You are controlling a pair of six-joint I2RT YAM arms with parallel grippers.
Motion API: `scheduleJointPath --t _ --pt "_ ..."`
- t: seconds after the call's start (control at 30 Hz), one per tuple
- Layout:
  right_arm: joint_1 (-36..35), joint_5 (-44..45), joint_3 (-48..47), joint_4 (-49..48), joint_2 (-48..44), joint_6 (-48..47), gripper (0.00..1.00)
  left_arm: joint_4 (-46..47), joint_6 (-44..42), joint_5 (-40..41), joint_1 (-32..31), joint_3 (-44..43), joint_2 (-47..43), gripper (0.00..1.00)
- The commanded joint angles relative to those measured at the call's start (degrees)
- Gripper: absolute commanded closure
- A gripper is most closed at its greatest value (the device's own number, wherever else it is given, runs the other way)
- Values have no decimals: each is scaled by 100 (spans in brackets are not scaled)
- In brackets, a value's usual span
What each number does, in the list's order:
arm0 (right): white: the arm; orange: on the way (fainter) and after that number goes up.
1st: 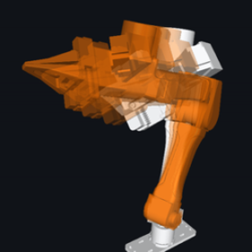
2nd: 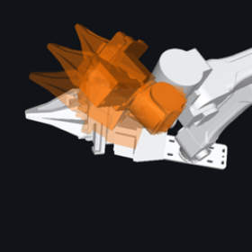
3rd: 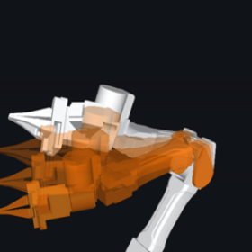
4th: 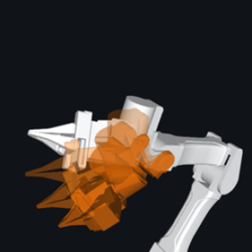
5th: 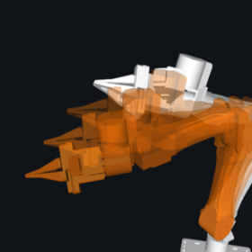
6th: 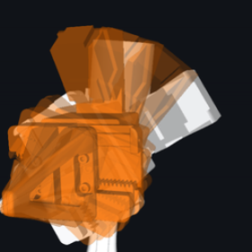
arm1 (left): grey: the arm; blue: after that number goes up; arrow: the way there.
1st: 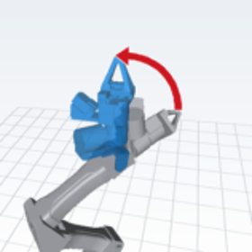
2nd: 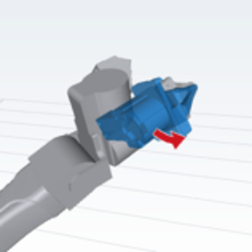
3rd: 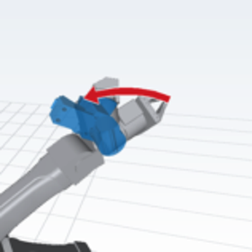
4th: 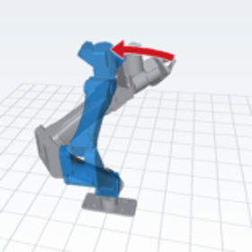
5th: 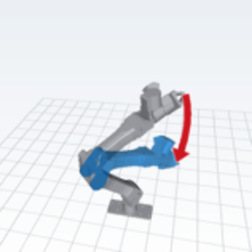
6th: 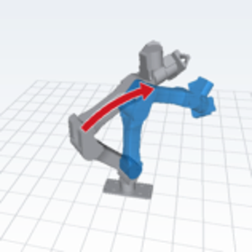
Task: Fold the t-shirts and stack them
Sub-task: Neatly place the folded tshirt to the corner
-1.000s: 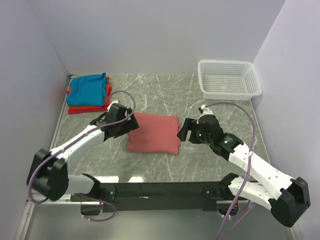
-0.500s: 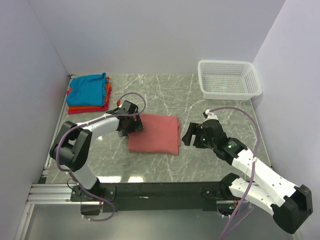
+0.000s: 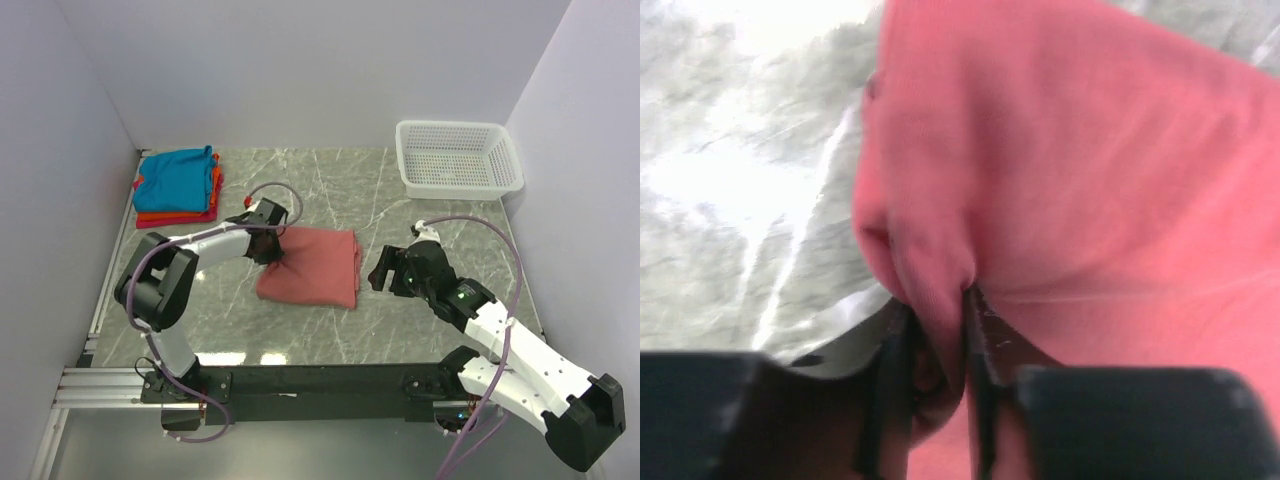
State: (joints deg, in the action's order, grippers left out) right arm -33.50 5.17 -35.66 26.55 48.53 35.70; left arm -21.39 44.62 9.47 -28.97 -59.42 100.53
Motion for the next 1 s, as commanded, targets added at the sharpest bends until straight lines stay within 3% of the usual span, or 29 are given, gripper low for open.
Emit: scheduleJointPath --t 0.0,0.03,0.07,0.1,0.3,0.47,0.63,0.97 --pt "97 414 173 -237 -72 -55 12 -365 64 528 -389 -104 677 81" --pt "132 563 226 -255 -46 -37 12 -462 73 633 -433 -201 791 84" --pt "159 625 261 -273 -20 -11 12 -532 108 748 -460 -367 1010 98" --pt "185 695 287 -281 -19 -11 12 -707 213 914 -478 -447 1108 99" --pt "370 942 481 -396 -20 -151 11 -954 416 1705 -487 -807 1074 99" --pt "510 1101 613 -519 270 -239 10 -1464 206 3129 -487 -1625 960 99" --pt "634 811 648 -764 341 -397 10 -931 -750 4157 -346 -1924 749 99" --pt "871 397 771 -993 279 -512 9 493 -3070 4765 444 -2416 766 99"
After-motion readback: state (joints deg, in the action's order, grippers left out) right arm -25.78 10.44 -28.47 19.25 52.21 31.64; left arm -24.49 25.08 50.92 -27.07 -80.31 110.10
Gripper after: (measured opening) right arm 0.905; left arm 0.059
